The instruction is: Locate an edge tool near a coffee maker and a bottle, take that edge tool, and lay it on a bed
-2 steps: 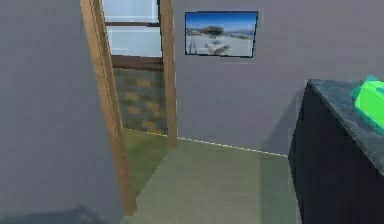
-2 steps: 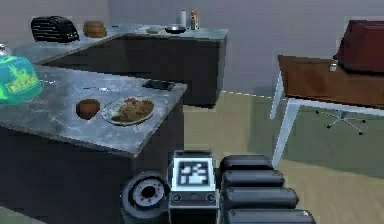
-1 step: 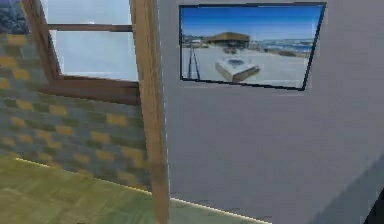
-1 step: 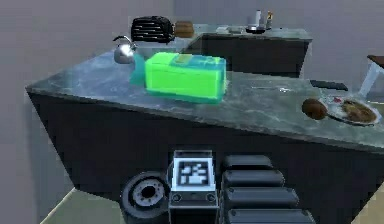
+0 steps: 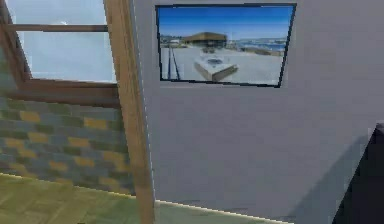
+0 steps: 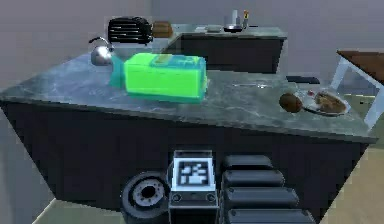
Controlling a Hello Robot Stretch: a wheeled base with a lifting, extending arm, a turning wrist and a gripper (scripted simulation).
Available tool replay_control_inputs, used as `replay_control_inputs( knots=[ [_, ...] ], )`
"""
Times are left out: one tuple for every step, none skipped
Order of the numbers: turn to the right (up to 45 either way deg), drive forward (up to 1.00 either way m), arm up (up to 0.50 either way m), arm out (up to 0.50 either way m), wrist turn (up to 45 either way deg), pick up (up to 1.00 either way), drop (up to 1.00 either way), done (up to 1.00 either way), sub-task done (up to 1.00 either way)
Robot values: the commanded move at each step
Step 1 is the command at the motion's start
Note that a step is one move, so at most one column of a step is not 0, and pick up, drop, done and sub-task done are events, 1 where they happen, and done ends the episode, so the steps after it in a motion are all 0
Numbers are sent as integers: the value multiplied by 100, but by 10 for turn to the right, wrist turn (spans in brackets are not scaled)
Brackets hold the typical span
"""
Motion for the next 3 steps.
replay_control_inputs(
  knots=[
    [0,40,0,0,0,0,0,0,0],
    [-450,0,0,0,0,0,0,0,0],
    [-240,0,0,0,0,0,0,0,0]
  ],
)
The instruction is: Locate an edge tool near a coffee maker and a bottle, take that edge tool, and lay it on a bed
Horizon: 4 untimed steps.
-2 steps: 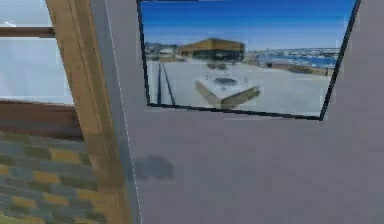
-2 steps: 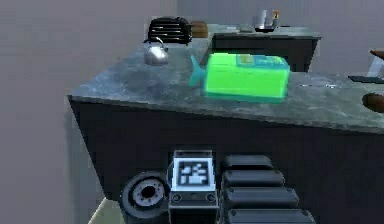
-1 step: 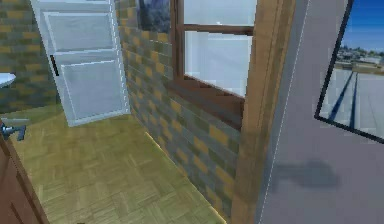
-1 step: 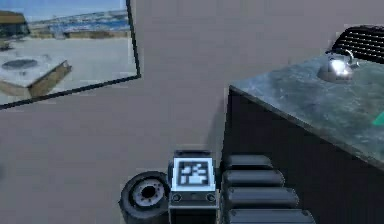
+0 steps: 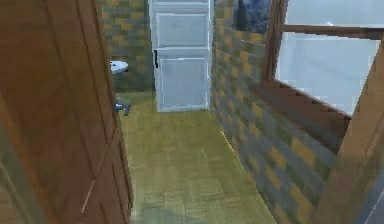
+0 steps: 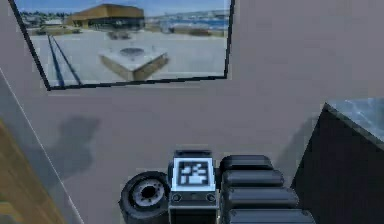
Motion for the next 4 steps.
replay_control_inputs(
  knots=[
    [0,100,0,0,0,0,0,0,0],
    [-60,0,0,0,0,0,0,0,0],
    [0,15,0,0,0,0,0,0,0],
    [0,30,0,0,0,0,0,0,0]
  ],
)
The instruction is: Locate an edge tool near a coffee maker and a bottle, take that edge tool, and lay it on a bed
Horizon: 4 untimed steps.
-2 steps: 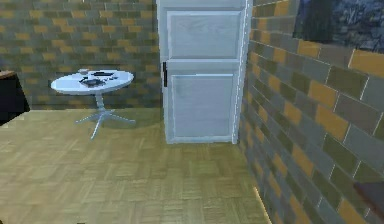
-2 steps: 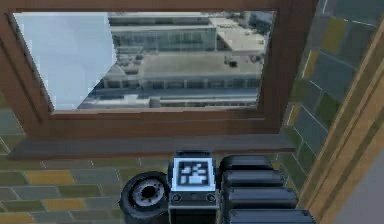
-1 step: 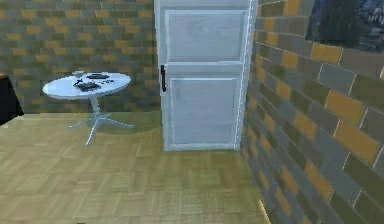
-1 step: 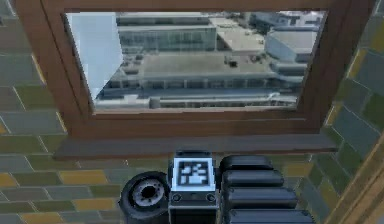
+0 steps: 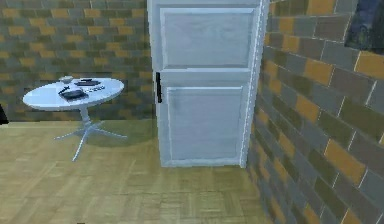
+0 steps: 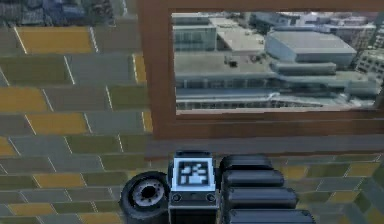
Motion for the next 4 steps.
replay_control_inputs(
  knots=[
    [-210,0,0,0,0,0,0,0,0],
    [0,100,0,0,0,0,0,0,0],
    [-30,0,0,0,0,0,0,0,0],
    [-450,0,0,0,0,0,0,0,0]
  ],
)
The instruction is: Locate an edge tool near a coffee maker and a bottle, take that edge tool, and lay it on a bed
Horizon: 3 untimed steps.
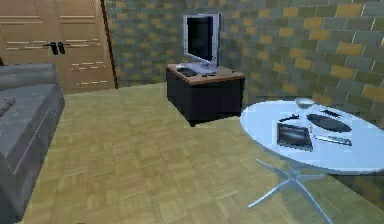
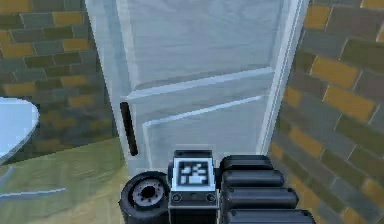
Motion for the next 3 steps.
replay_control_inputs(
  knots=[
    [-210,0,0,0,0,0,0,0,0],
    [0,30,0,0,0,0,0,0,0],
    [450,0,0,0,0,0,0,0,0]
  ],
)
